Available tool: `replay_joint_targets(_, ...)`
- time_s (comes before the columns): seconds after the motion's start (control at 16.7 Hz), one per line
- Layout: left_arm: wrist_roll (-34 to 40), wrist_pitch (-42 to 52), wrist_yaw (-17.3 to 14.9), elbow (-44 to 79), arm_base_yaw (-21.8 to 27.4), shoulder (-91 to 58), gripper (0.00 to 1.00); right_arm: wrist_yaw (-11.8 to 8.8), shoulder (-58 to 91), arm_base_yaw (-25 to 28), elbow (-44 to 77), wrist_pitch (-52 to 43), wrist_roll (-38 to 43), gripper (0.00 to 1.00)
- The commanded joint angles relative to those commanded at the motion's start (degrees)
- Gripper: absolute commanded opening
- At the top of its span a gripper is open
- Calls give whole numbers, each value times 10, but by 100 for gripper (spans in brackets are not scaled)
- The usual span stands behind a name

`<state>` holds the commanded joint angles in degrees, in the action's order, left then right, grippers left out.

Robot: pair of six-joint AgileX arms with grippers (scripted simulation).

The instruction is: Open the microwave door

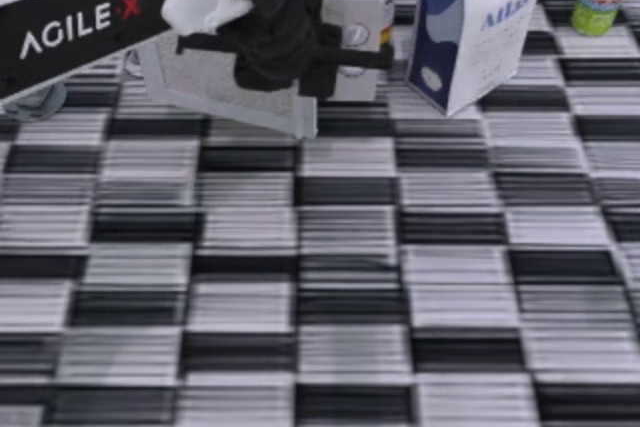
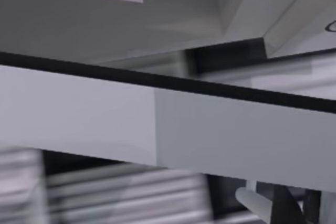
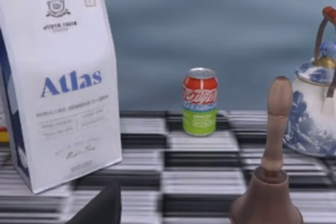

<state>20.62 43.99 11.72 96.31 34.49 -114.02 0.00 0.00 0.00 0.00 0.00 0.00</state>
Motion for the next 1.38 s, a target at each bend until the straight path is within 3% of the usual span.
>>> replay_joint_targets(0.66, -64, -32, -35, -72, -11, 51, 0, 0, 0, 0, 0, 0, 0, 100)
replay_joint_targets(1.38, -65, -32, -35, -73, -11, 51, 0, 0, 0, 0, 0, 0, 0, 100)
